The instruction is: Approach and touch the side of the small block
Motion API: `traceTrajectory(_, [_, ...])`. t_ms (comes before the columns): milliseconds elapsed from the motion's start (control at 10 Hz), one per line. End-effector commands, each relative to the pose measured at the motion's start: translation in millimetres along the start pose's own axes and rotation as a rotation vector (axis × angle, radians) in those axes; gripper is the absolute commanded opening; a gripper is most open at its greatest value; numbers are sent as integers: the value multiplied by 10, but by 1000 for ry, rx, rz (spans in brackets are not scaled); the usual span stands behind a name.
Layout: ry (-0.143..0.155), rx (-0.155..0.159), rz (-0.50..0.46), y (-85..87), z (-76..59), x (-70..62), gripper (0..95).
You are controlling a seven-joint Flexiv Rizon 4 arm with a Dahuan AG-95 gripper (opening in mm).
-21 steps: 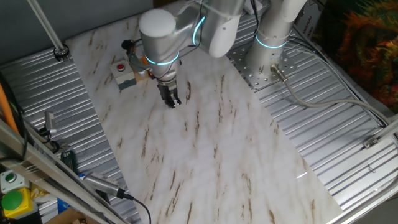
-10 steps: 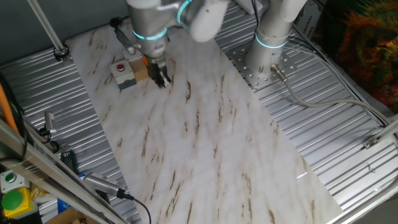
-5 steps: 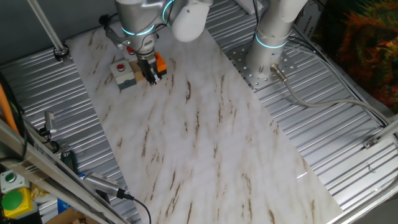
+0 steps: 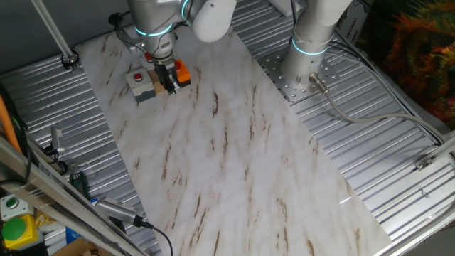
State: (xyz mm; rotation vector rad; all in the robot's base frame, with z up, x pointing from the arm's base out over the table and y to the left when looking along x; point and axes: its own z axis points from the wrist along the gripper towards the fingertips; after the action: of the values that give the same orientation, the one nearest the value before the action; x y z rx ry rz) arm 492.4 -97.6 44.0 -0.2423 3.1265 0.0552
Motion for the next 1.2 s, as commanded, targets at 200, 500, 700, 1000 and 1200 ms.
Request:
traceTrajectory(200, [3, 0, 1, -6, -24, 10, 0])
traceTrajectory(500, [2, -1, -8, -116, -29, 24, 0])
traceTrajectory(700, [1, -4, -14, -196, -23, 18, 0])
traceTrajectory(1000, [1, 0, -18, -218, -28, 8, 0])
traceTrajectory(1200, [1, -1, -18, -219, -28, 9, 0])
